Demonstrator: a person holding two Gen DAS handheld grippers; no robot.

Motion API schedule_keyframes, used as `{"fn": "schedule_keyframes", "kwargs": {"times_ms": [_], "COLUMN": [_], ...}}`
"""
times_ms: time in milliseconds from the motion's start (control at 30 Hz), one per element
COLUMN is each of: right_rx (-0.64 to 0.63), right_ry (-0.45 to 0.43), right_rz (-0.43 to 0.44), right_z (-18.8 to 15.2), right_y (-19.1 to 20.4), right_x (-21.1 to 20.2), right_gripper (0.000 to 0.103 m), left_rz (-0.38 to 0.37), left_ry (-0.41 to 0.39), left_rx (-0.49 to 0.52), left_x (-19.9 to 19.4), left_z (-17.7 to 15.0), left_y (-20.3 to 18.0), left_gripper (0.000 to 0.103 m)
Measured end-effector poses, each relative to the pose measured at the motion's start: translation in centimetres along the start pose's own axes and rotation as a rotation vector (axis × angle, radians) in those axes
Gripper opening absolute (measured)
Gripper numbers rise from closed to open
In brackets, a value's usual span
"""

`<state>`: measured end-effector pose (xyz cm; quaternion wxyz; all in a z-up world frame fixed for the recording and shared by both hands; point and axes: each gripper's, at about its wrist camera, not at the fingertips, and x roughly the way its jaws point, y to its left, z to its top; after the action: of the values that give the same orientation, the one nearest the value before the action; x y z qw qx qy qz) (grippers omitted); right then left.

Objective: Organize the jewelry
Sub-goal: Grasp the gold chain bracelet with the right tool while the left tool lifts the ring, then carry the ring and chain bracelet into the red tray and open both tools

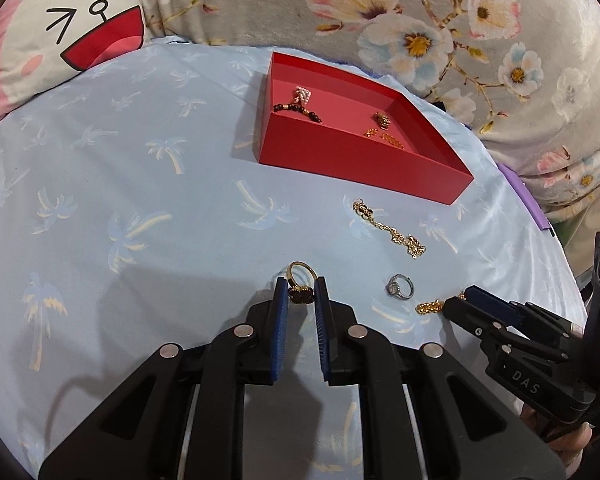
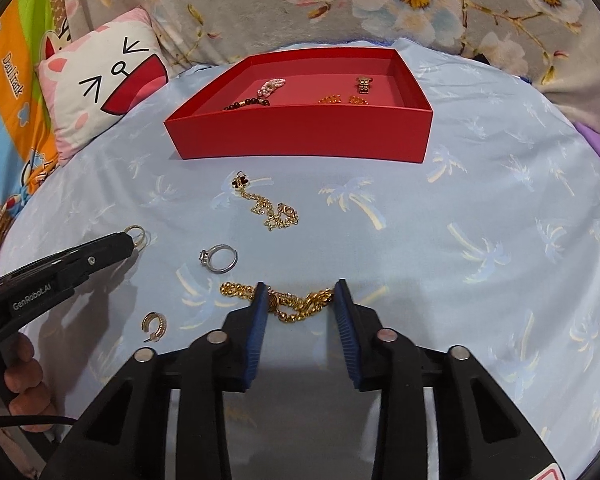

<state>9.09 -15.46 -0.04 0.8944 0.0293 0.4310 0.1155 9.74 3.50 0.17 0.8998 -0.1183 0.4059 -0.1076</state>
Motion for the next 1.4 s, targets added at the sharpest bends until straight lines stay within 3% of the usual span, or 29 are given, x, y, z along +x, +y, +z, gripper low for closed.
{"fn": "schedule_keyframes", "kwargs": {"times_ms": [100,300,767,967,1100,1267,1400], "right_rx": [0.013,0.043,0.067,0.041,0.028,0.041,0.080], "right_ry": [-0.001,-0.019,-0.115,-0.184,-0.230,-0.259,-0.225], "right_rz": [-0.001,0.017,0.018,0.009,0.014,0.044,0.092], "right_z": [0.2,0.0,1.8,5.5,9.2,14.5,16.5], "right_y": [-0.2,-0.6,-1.6,-2.1,-2.4,-3.0,-3.6], "right_x": [0.1,-0.5,-4.3,-6.6,-7.3,-5.9,-2.9], "right_gripper": [0.014,0.008,0.008,0.008,0.008,0.008,0.008], "left_rz": [0.003,-0.003,-0.019,-0.050,-0.081,-0.082,-0.074], "left_ry": [-0.004,-0.001,-0.028,-0.064,-0.084,-0.107,-0.075], "left_rx": [0.007,-0.003,-0.005,0.040,0.064,0.103,0.097], "left_x": [0.0,0.0,-1.5,-3.0,-3.3,-1.8,1.4], "left_z": [0.0,-0.1,0.9,3.9,7.5,12.4,14.7], "left_y": [-0.2,0.0,-0.1,-1.4,-2.6,-4.6,-5.2], "left_gripper": [0.013,0.013,0.013,0.013,0.013,0.013,0.013]}}
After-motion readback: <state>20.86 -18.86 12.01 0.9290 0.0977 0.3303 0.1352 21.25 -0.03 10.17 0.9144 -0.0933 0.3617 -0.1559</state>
